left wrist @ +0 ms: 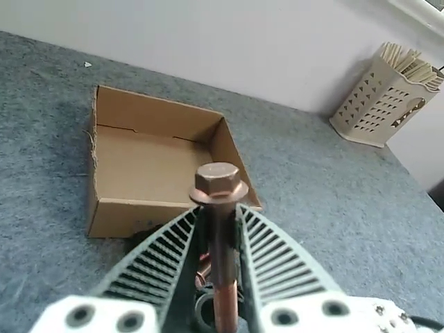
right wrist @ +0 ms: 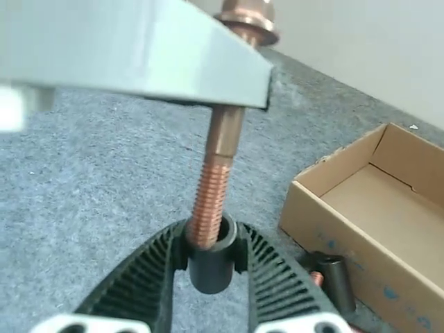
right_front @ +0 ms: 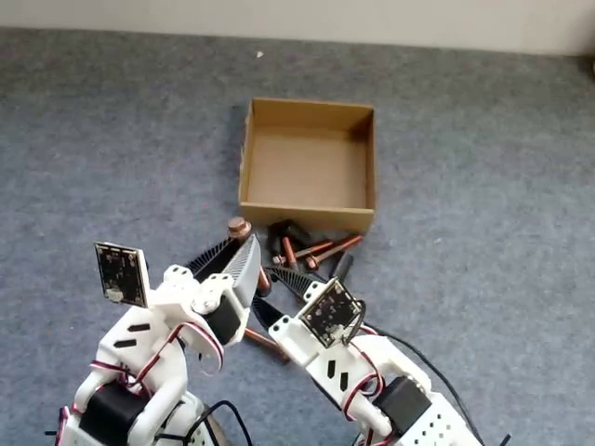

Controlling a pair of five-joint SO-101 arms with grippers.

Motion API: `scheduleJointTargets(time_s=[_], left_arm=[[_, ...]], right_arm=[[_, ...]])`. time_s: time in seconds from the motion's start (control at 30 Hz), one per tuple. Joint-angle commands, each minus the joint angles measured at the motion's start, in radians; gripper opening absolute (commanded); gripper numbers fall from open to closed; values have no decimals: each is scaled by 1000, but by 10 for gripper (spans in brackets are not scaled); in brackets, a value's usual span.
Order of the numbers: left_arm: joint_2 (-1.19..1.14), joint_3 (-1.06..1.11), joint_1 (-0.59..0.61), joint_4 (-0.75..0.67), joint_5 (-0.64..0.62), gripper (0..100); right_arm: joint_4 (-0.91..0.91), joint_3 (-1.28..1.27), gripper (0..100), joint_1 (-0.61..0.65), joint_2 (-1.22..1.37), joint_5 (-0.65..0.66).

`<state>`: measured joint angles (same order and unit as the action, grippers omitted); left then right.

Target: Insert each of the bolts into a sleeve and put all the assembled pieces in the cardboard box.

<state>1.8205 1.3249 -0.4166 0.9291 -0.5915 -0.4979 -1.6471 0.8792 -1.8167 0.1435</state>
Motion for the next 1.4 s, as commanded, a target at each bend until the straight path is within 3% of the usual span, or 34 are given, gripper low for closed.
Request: scheduleJointTargets(time_s=[0.0, 0.3, 0.43, 0.73, 1.0, 1.37], left_arm=[[2, 47, 19, -14, 80, 5], [2, 42, 10, -3, 112, 5], [4, 39, -36, 71, 218, 14], [4, 38, -59, 186, 227, 248], [4, -160, -54, 333, 173, 256], [1, -128, 357, 339, 183, 249]], right_arm=[[24, 27, 4, -15, -19, 11], [24, 25, 4, -21, -19, 11], [24, 24, 4, -22, -19, 11], [25, 24, 4, -38, -19, 6], [24, 24, 4, -134, -15, 6], [21, 24, 4, -236, -12, 5]])
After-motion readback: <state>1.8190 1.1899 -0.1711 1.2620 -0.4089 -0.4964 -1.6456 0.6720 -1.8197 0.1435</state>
